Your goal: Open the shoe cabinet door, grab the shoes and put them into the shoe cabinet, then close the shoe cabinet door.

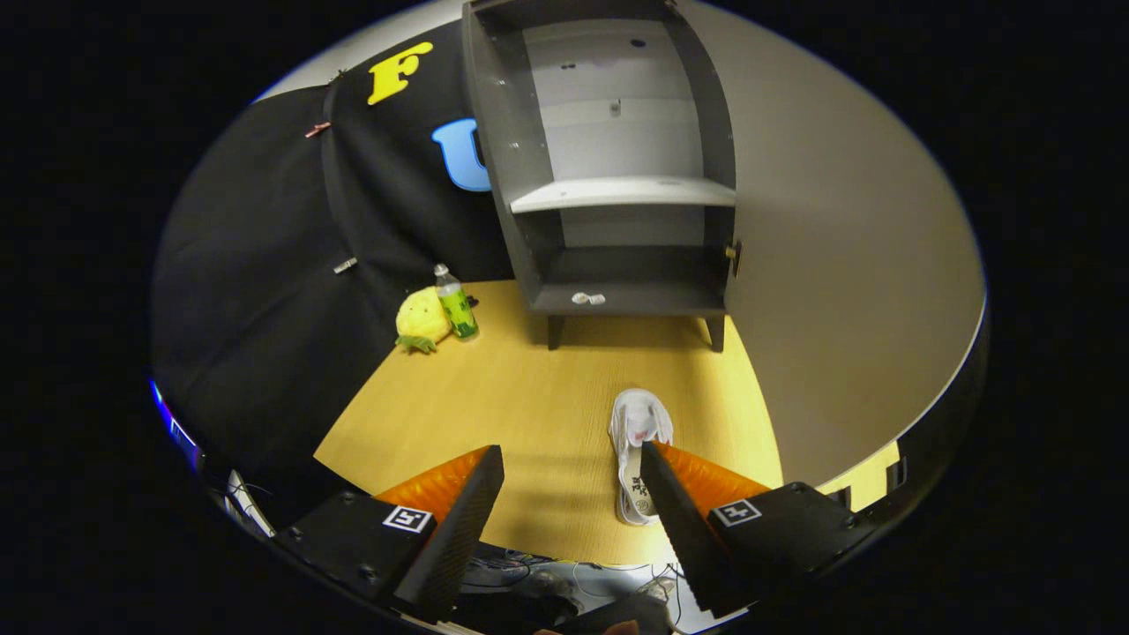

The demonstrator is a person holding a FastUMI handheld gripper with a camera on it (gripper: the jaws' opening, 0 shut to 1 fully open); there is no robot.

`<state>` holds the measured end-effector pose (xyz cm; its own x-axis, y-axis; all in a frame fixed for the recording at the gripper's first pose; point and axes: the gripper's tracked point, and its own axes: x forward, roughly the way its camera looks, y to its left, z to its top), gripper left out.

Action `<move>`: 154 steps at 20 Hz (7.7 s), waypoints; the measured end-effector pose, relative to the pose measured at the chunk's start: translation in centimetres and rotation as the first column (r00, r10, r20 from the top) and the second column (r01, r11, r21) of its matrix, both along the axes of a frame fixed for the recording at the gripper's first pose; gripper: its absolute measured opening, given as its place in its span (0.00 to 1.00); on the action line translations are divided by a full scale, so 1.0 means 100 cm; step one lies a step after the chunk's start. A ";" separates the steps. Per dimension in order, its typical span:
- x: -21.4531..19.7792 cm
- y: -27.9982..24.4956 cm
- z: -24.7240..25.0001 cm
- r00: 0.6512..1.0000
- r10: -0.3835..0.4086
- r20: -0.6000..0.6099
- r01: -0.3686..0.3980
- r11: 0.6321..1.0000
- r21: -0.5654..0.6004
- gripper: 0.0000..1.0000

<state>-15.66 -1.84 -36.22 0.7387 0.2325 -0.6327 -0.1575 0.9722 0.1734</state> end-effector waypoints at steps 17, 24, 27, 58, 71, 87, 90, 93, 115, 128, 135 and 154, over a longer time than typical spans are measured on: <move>0.083 -0.027 -0.177 0.981 -0.133 -0.141 0.125 0.990 -0.064 0.54; 0.120 -0.031 -0.197 0.989 -0.139 0.052 0.146 0.977 -0.152 0.42; 0.122 -0.026 -0.196 0.989 -0.121 0.083 0.131 0.984 -0.124 0.11; 0.215 -0.019 0.210 0.893 -0.206 0.401 0.219 0.976 0.014 0.07; 0.416 0.008 0.213 0.923 -0.154 0.352 0.196 0.977 -0.087 0.07; 0.528 -0.002 0.139 0.947 -0.184 0.263 0.253 0.933 -0.255 0.07; 0.526 0.004 0.129 0.961 -0.137 0.239 0.204 0.936 -0.286 0.09; 0.523 0.007 0.130 0.962 -0.136 0.236 0.201 0.939 -0.280 0.27; 0.382 -0.006 0.282 0.879 -0.163 0.448 0.206 0.977 -0.049 0.98; 0.138 -0.021 0.381 0.772 -0.133 0.622 0.175 0.985 -0.007 0.98; 0.020 -0.061 0.400 0.768 -0.159 0.621 0.196 0.981 0.008 0.98; -0.030 -0.372 0.366 0.641 -0.456 0.618 0.537 0.841 0.064 0.98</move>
<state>-18.71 -39.03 0.42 0.9454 -0.3250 -0.0244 0.3258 0.9401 0.1006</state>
